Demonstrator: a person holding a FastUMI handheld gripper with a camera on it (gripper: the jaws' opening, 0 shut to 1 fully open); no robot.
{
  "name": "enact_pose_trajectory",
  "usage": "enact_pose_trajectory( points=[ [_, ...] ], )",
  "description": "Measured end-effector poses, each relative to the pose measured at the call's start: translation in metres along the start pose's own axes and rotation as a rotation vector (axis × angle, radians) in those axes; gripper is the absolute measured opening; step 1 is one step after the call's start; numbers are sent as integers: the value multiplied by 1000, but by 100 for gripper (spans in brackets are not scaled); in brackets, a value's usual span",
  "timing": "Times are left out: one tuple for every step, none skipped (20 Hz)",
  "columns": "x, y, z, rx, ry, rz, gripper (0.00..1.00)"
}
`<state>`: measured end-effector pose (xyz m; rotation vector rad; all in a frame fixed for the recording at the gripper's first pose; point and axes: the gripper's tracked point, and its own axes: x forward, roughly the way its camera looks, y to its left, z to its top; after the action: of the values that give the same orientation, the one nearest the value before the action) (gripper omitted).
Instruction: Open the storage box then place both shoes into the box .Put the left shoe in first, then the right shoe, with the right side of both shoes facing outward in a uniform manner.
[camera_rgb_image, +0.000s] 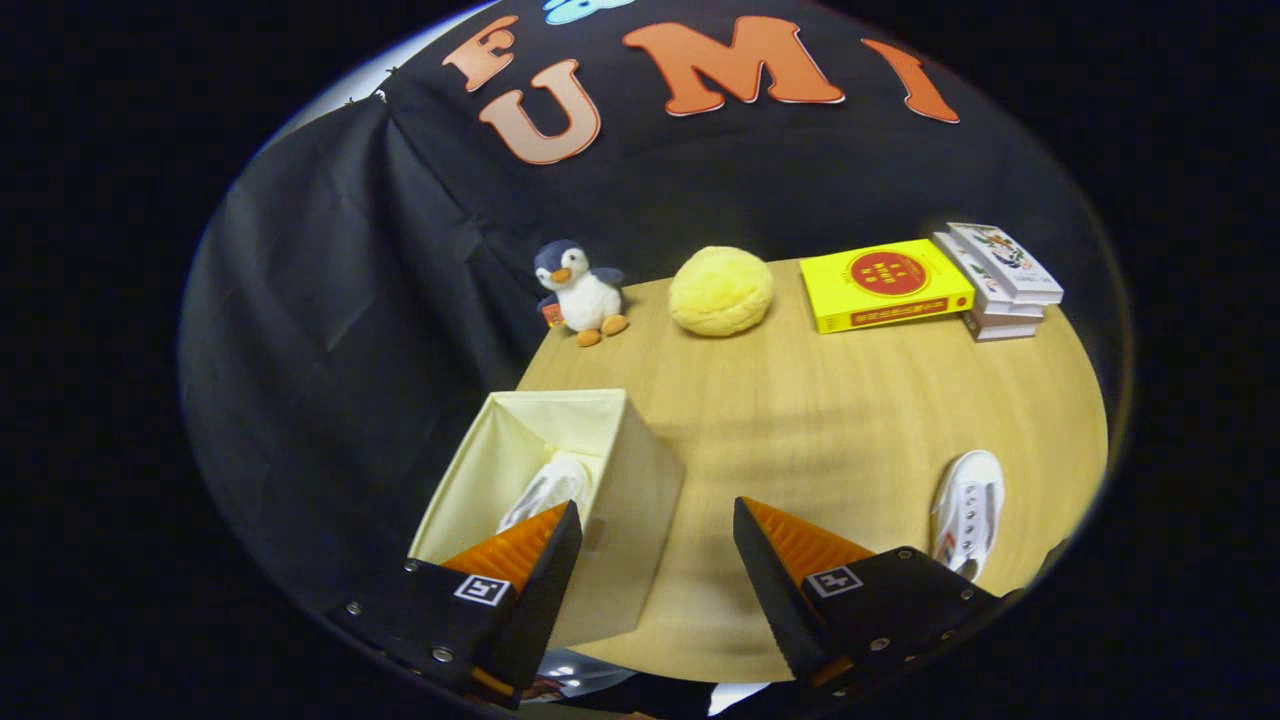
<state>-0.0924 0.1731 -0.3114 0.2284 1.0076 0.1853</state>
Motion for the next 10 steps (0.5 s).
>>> enact_pose_trajectory(
  points=[
    [-4,-23,-4,-7,-9,-39,92],
    [-9,-45,-10,-12,-11,-78,92],
    [-14,-69,-17,-13,-5,-117,92],
    [-18,-90,-26,-7,4,-155,92],
    [-21,-110,-34,-3,12,-184,92],
    [-23,-127,-42,5,23,-211,91],
    [-26,-143,-49,5,31,-233,89],
    [-31,-160,-56,3,35,-259,87],
    [-34,-173,-61,-6,38,-281,86],
    [-36,-186,-67,-15,40,-302,83]
  ],
)
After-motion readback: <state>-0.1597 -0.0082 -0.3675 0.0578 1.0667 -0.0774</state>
